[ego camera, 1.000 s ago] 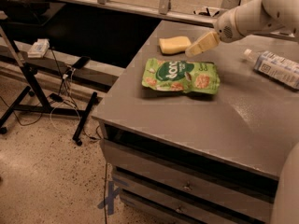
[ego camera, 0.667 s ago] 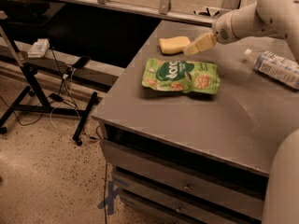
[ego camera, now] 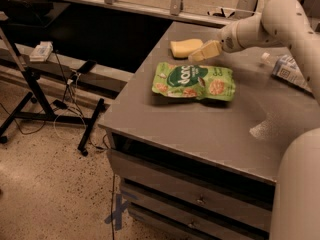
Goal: Pick sponge
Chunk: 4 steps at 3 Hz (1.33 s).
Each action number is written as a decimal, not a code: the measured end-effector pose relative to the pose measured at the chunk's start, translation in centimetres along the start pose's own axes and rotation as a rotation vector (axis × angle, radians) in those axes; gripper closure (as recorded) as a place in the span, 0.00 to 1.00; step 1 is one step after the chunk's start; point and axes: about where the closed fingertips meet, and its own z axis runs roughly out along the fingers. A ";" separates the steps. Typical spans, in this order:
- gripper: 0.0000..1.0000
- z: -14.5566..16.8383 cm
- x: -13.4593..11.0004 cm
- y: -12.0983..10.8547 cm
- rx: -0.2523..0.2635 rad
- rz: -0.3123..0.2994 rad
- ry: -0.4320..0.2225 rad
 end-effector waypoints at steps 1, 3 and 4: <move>0.18 1.0 0.4 0.5 -0.019 0.012 -0.016; 0.64 1.2 0.4 1.3 -0.048 0.014 -0.048; 0.87 0.2 -1.0 1.7 -0.063 -0.010 -0.083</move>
Offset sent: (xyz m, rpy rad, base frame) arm -0.0070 0.0060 -0.0235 0.0623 0.0196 0.0145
